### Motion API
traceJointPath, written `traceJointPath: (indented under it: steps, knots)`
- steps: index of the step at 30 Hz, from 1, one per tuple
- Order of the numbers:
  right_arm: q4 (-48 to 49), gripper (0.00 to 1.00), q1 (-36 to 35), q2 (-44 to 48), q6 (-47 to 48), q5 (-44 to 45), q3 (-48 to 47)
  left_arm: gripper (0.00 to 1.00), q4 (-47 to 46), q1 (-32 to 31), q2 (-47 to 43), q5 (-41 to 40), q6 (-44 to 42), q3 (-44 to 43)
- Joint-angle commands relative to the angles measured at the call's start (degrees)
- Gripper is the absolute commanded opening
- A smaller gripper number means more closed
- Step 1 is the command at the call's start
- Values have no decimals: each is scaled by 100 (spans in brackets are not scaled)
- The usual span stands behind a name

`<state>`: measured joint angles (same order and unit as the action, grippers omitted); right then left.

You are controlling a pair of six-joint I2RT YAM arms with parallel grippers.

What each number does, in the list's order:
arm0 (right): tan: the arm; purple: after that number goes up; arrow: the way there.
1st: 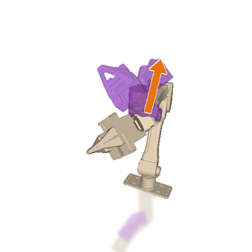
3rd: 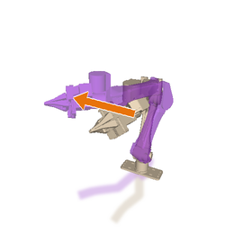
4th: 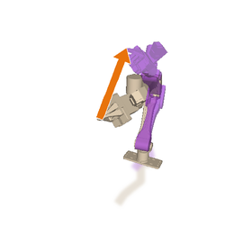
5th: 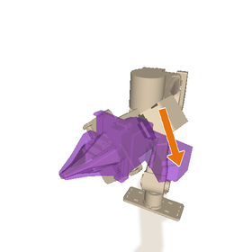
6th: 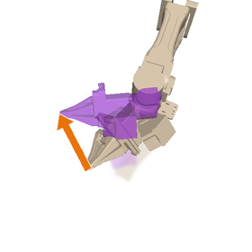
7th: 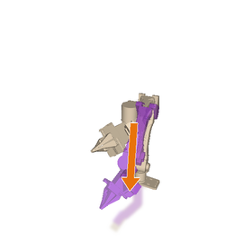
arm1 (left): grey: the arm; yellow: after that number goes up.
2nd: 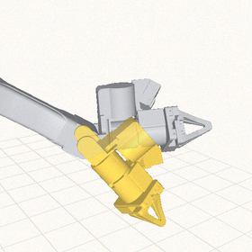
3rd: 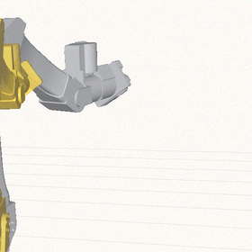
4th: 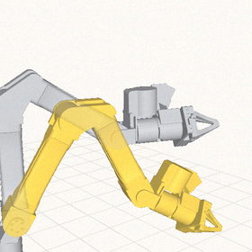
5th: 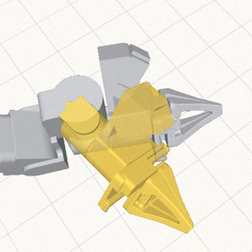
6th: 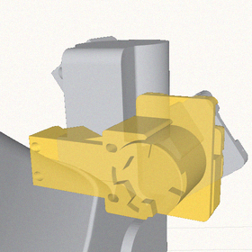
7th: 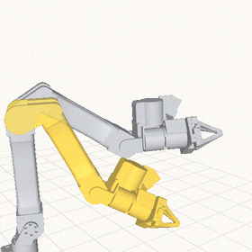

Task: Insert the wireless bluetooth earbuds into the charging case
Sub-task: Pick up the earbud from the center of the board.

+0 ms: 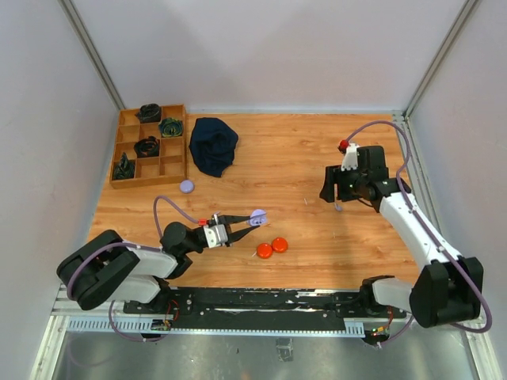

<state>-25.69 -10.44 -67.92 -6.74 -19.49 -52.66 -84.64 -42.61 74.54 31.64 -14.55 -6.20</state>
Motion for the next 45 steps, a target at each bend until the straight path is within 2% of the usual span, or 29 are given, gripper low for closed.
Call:
traceJointPath:
  steps: [1,5,11,20,29,33,41,45]
  knots:
    - [-206,65,161,-594,-37,909,-147,0,-1141,68,263,-13,19,100]
    - [-504,64,247,-1248,206,1514,-581,0,-1710,69,595,-90,210,238]
    - [-980,62,410,-2204,486,1677,-1334,0,-1708,69,658,-223,13,257]
    - [-1619,53,529,-3509,783,1817,-2344,0,-1500,69,649,-163,-59,200]
    - [-1737,47,590,-4165,868,1808,-2722,0,-1399,69,693,-140,-91,154]
    - [-1761,41,626,-4363,892,1829,-2791,0,-1349,69,699,-125,-93,137]
    - [-1762,38,631,-4700,920,1768,-2849,0,-1299,69,771,-122,-95,92]
    - [-1757,32,635,-4823,912,1868,-2859,0,-1292,77,771,-114,-87,84]
